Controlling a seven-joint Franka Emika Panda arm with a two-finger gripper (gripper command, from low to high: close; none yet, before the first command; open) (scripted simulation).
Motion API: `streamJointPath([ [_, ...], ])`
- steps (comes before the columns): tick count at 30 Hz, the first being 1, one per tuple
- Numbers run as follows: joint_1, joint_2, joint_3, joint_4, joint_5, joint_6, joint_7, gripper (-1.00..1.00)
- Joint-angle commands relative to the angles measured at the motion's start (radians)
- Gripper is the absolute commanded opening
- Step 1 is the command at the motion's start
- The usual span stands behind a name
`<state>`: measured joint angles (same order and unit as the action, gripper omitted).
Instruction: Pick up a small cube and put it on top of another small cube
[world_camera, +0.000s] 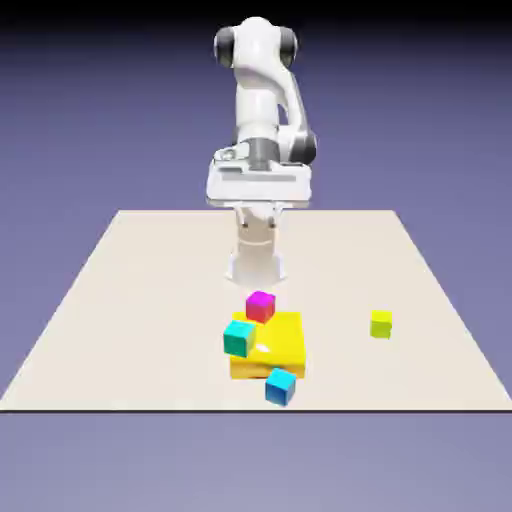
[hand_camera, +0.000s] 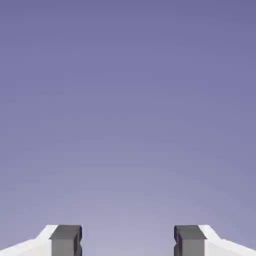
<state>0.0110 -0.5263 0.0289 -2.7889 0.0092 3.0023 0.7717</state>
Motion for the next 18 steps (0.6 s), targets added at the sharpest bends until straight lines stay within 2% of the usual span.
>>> streamJointPath([
  [1,-0.001,0.036,0.024,0.017,0.008,-0.029,0.026,0.00],
  [18,-0.015,0.652,0.432,0.314,0.138,-0.518,0.458,0.00],
])
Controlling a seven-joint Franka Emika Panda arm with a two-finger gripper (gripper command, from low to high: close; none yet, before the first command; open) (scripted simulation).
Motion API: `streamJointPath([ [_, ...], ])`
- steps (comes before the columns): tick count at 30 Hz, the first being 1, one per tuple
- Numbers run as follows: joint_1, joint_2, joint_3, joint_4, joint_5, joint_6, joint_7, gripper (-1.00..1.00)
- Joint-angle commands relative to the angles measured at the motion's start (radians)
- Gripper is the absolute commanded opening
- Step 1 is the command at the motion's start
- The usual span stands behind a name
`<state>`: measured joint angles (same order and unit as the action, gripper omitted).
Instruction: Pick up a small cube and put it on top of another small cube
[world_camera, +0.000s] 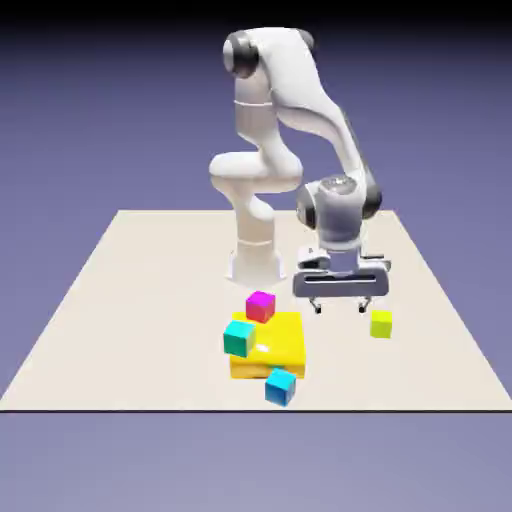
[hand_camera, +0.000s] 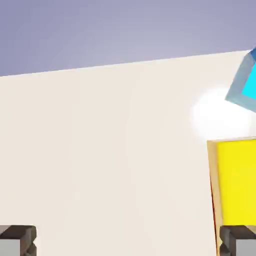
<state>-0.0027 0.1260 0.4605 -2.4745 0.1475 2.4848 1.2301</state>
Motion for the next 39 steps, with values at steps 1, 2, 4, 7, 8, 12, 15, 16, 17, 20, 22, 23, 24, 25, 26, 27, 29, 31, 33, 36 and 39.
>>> streamJointPath([
  [1,-0.002,0.036,0.024,0.017,0.008,-0.029,0.026,0.00],
  [2,-0.003,0.073,0.048,0.035,0.015,-0.058,0.051,0.00],
  [4,-0.004,0.145,0.096,0.070,0.031,-0.115,0.102,0.00],
  [7,-0.007,0.254,0.168,0.122,0.054,-0.201,0.178,0.00],
  [8,-0.007,0.290,0.192,0.140,0.061,-0.230,0.204,0.00],
  [12,0.031,0.370,0.171,0.128,0.043,-0.151,0.220,0.00],
  [15,0.071,0.441,0.142,0.111,0.022,-0.063,0.229,0.00],
  [16,0.071,0.441,0.142,0.111,0.022,-0.063,0.229,-1.00],
  [17,0.071,0.441,0.142,0.111,0.022,-0.063,0.229,-1.00],
  [20,0.012,0.336,0.184,0.136,0.053,-0.193,0.216,-1.00],
  [22,-0.008,0.300,0.198,0.145,0.064,-0.238,0.211,-1.00],
  [23,-0.008,0.300,0.198,0.145,0.064,-0.238,0.211,-1.00],
  [24,-0.006,0.272,0.162,0.139,0.051,-0.266,0.173,-1.00],
  [25,-0.005,0.243,0.126,0.134,0.039,-0.294,0.135,-1.00],
  [26,-0.003,0.215,0.090,0.129,0.026,-0.322,0.096,-1.00],
  [27,-0.002,0.186,0.054,0.124,0.014,-0.350,0.058,-1.00],
  [29,0.001,0.129,-0.019,0.114,-0.011,-0.405,-0.018,-1.00],
  [31,0.004,0.073,-0.091,0.104,-0.036,-0.461,-0.095,-1.00],
  [33,0.007,0.016,-0.164,0.093,-0.061,-0.517,-0.171,-1.00],
  [36,0.011,-0.070,-0.273,0.078,-0.098,-0.601,-0.285,-1.00],
  [39,0.015,-0.155,-0.381,0.063,-0.135,-0.684,-0.400,-1.00],
])
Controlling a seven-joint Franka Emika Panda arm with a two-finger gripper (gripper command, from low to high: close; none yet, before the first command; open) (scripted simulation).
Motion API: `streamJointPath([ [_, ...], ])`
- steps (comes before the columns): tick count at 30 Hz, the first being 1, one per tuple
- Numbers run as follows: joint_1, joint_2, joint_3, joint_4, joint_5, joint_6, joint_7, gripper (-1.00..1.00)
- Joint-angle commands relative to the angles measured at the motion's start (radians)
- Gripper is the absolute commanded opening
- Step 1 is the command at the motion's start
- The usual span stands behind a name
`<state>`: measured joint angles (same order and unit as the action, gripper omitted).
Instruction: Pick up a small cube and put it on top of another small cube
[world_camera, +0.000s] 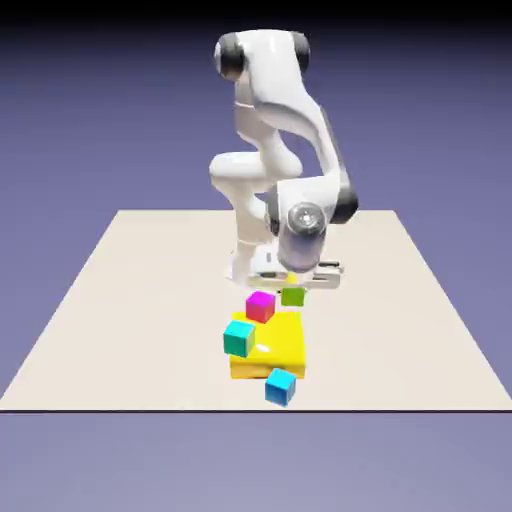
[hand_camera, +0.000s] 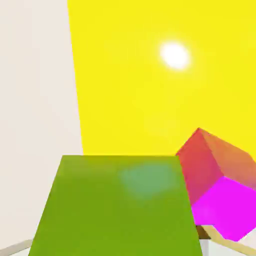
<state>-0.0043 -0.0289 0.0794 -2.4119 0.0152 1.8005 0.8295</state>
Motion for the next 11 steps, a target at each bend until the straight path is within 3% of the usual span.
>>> streamJointPath([
  [1,0.018,-0.028,-0.036,-0.005,-0.015,-0.028,-0.038,-1.00],
  [3,0.019,-0.041,-0.053,-0.007,-0.021,-0.040,-0.054,-1.00],
  [8,0.018,0.013,-0.053,-0.140,-0.023,0.146,-0.053,-1.00],
  [9,0.018,0.013,-0.053,-0.140,-0.023,0.146,-0.053,1.00],
  [11,0.018,0.000,-0.053,-0.110,-0.022,0.103,-0.053,1.00],
])
